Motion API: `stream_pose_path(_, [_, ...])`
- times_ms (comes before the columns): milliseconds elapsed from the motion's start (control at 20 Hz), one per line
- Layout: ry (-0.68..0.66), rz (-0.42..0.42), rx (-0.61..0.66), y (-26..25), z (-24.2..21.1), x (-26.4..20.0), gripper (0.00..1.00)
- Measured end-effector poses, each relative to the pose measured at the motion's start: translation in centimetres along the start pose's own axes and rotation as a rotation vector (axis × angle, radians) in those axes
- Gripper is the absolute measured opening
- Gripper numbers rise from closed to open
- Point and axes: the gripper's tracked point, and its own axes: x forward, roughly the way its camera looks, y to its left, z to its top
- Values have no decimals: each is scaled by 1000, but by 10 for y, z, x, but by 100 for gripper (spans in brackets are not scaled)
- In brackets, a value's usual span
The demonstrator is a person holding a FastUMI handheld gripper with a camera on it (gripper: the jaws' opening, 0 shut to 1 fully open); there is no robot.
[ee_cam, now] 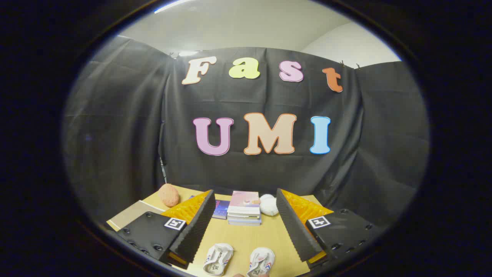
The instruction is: Open the storage box then place both shoes into the box .Put the left shoe in first, then the right shoe, with the right side of both shoes facing outward in a uniform manner.
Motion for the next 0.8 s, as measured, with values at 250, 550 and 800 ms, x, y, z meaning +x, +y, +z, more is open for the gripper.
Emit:
stream_pose_path(250, [-4,-2,10,4,0,-3,99])
stream_pose_path(550, [-20,2,48,13,0,-10,99])
stream_pose_path(800, [-51,24,122,23,-3,-17,99])
